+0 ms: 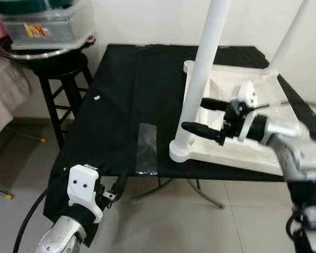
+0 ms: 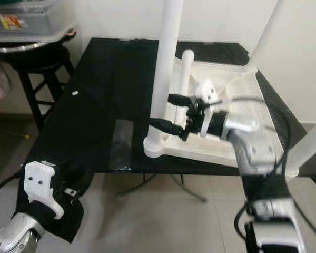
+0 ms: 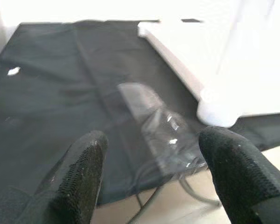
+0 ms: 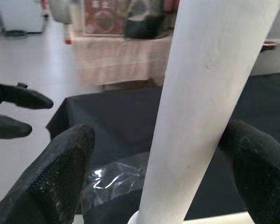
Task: Building children table
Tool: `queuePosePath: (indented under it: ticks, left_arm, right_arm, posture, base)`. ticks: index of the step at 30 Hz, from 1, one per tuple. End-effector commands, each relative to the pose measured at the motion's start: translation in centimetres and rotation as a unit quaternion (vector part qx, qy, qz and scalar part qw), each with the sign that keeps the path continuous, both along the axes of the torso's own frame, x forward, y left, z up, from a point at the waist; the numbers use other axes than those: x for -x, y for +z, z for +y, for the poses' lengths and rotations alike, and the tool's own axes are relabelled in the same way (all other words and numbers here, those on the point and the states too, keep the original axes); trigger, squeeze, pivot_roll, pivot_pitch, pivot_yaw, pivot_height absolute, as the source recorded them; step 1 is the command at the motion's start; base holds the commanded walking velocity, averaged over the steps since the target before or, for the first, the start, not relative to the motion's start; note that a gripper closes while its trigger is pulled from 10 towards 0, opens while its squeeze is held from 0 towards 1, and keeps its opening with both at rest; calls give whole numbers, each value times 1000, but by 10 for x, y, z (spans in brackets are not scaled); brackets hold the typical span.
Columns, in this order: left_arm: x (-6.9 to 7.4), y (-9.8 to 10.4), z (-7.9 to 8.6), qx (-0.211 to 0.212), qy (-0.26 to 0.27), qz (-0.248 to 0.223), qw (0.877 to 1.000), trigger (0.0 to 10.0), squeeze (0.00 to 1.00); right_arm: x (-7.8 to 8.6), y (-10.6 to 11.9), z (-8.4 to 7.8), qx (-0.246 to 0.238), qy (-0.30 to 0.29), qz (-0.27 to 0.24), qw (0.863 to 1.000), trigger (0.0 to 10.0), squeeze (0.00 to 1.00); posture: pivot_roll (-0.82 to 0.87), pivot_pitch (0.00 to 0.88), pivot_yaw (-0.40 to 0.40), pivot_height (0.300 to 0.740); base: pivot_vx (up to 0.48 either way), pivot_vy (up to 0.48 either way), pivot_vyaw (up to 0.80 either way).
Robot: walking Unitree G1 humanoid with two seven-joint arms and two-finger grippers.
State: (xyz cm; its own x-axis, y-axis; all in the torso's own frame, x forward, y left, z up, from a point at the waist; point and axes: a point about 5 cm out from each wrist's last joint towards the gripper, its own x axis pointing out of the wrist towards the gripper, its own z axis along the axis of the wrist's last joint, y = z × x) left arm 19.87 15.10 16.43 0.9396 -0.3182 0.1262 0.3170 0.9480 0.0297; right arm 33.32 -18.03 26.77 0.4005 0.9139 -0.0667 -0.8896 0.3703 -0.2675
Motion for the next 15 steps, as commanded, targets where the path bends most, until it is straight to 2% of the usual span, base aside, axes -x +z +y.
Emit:
queuePosePath:
  ticks: [1, 3, 5, 9, 15]
  left_arm:
    - [4, 3, -1, -1, -16, -8, 1000, 10000, 0]
    - [7, 5, -2, 1, -23, -13, 1000, 10000, 0]
    - [7, 5, -2, 1, -23, -13, 1000, 10000, 0]
    - [13, 7, -4, 5, -26, -9, 1000, 10000, 0]
    - [19, 7, -3, 5, -23, -4, 1000, 10000, 0]
  right_arm:
    - [-3, -4, 4, 26, 31, 13, 999, 10000, 0]
    - [-11, 2, 6, 36, 49, 11, 998, 10000, 0]
    - [-11, 2, 6, 36, 49, 11, 998, 10000, 0]
    - [-25, 9, 12, 38, 56, 5, 998, 10000, 0]
    - [-32, 2, 14, 31, 58, 10, 998, 10000, 0]
  posture:
    - [-7, 213, -36, 740]
    - [3, 231, -44, 740]
    - [3, 231, -44, 740]
    - [14, 256, -50, 740]
    - [23, 279, -50, 740]
  base:
    - [0, 0, 0]
    - [0, 0, 0]
    - [0, 0, 0]
    - [0, 0, 0]
    - [0, 0, 0]
